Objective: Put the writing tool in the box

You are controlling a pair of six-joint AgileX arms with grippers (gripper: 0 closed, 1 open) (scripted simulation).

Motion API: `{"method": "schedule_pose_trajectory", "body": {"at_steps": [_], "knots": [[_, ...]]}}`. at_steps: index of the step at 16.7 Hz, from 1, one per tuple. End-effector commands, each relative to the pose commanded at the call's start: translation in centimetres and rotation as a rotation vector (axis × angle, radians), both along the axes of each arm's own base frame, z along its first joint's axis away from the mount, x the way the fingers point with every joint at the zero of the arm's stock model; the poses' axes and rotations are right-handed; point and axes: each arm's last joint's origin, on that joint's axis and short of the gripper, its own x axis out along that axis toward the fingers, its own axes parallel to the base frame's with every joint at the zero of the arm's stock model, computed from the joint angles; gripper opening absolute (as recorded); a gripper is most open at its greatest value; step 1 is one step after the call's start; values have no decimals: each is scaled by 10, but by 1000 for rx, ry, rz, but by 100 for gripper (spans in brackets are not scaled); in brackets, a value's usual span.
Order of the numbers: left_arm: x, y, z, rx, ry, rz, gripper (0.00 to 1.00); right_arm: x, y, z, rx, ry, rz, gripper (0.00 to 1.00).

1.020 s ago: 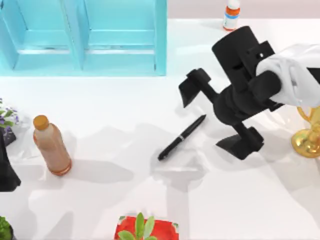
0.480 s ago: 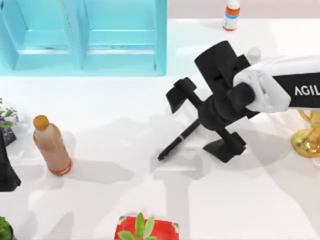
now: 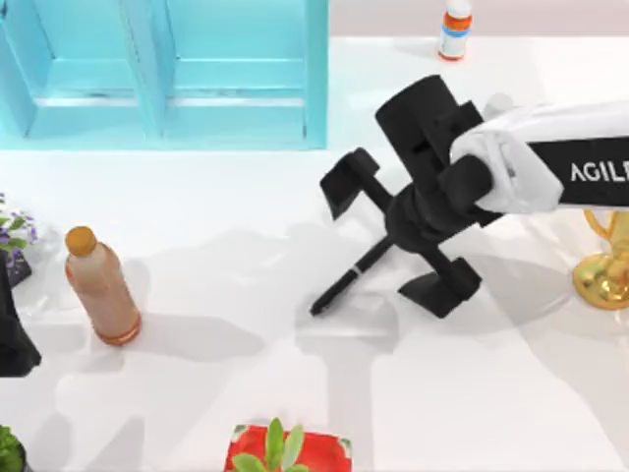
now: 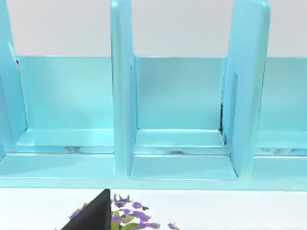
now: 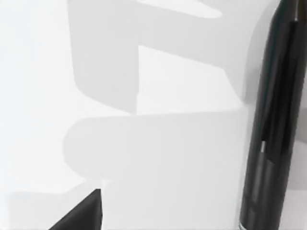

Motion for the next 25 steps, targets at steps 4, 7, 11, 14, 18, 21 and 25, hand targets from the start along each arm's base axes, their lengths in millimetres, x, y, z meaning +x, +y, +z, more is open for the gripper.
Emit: {"method": "schedule_pose_trajectory", "body": {"at_steps": [4,7,11,14,18,21,25], "knots": [[0,0,0,0,0,0,100,0,0,0,0,0,0,70],[0,0,0,0,0,0,100,0,0,0,0,0,0,47],[0,0,0,0,0,0,100,0,0,0,0,0,0,17],[0,0,0,0,0,0,100,0,0,0,0,0,0,0],[0,0,0,0,0,0,100,0,0,0,0,0,0,0],[0,0,0,0,0,0,100,0,0,0,0,0,0,0],[0,0,0,0,0,0,100,-4,-5,43,-23,-2,26,0]]}}
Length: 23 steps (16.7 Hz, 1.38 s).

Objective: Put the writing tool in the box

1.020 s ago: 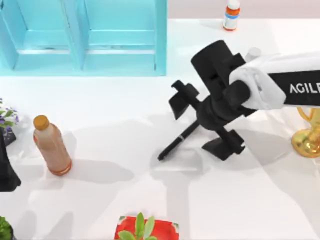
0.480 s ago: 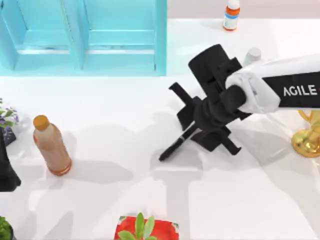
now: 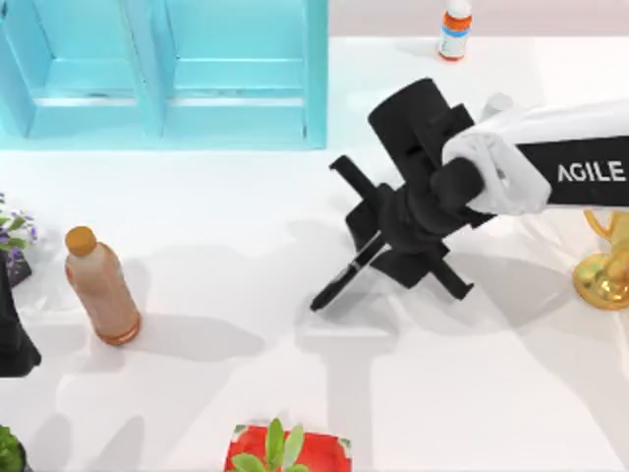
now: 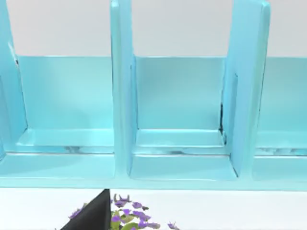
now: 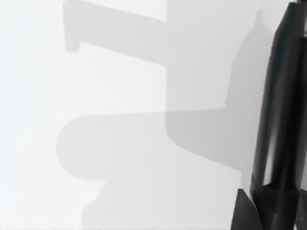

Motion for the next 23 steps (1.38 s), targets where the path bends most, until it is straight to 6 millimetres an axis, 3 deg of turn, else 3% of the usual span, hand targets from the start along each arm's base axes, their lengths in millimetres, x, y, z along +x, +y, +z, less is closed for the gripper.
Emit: {"method": "schedule_pose_trajectory", "body": {"at_steps": [7,9,13,15,17,19,21,23], "knots": [[0,0,0,0,0,0,100,-1,-2,80,-7,7,-5,0],[0,0,0,0,0,0,100,-1,-3,89,-4,0,-4,0],[0,0,0,0,0,0,100,-1,-2,88,-4,2,-3,0],[0,0,0,0,0,0,100,2,-10,101,19,-28,-10,0],[0,0,0,0,0,0,100,9,-30,128,63,-89,-30,0],[0,0,0,0,0,0,100,16,-63,159,108,-172,-69,0],[0,0,0,0,0,0,100,22,-109,187,133,-254,-133,0],[0,0,0,0,0,0,100,24,-167,202,127,-311,-223,0]]}}
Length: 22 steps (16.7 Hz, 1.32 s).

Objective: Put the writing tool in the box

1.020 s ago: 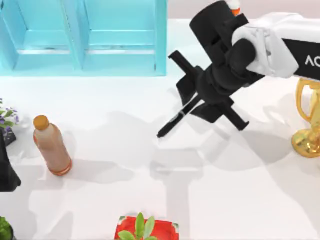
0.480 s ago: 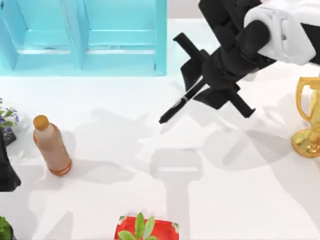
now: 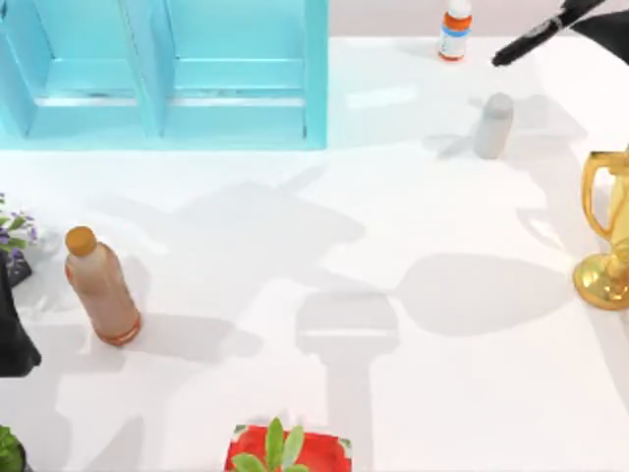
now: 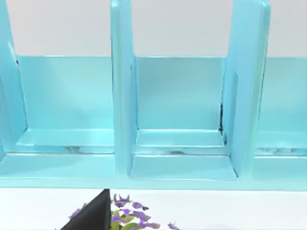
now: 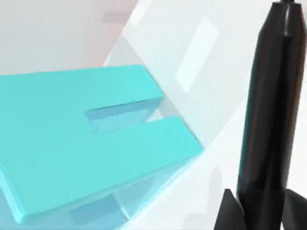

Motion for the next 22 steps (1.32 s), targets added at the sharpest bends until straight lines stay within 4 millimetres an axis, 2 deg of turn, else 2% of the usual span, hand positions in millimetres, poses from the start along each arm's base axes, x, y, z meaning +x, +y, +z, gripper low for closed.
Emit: {"method": "schedule_pose_trajectory", "body": {"at_steps": [3,6,8,10,12,14,20,22], "knots": [[0,0,0,0,0,0,100,-11,-95,1,-22,-9,-176,0],[0,0,0,0,0,0,100,-43,-181,-20,-42,60,-358,0],[0,0,0,0,0,0,100,-73,-225,-41,-42,140,-465,0],[0,0,0,0,0,0,100,-103,-256,-63,-28,230,-550,0],[0,0,0,0,0,0,100,-129,-273,-82,-8,310,-605,0],[0,0,0,0,0,0,100,-143,-280,-93,7,359,-631,0],[0,0,0,0,0,0,100,-144,-281,-96,8,369,-632,0],[0,0,0,0,0,0,100,-140,-276,-102,3,368,-630,0]]}}
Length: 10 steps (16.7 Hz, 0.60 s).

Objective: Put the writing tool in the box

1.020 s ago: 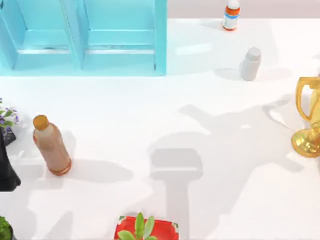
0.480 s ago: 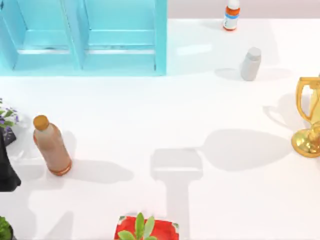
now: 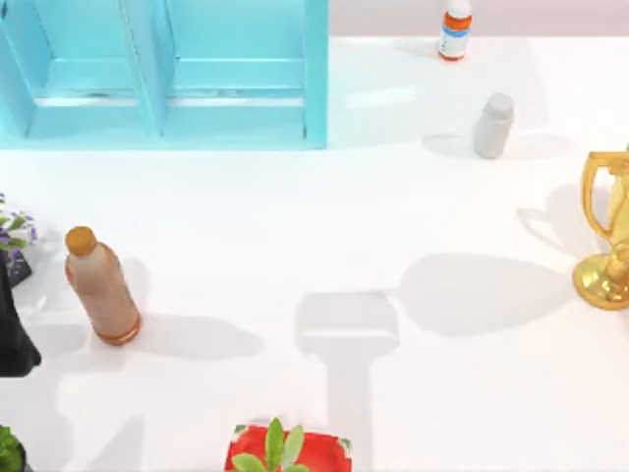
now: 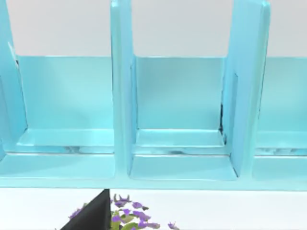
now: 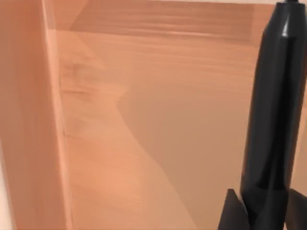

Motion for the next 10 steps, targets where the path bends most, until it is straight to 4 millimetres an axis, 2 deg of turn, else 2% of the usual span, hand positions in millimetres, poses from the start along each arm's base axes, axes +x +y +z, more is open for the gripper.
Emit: {"method": "schedule_pose_trajectory", "body": {"at_steps": [7,10], "knots": [[0,0,0,0,0,0,100,19,26,-40,7,-9,0,0],[0,0,0,0,0,0,100,19,26,-43,6,-2,-5,0]]}}
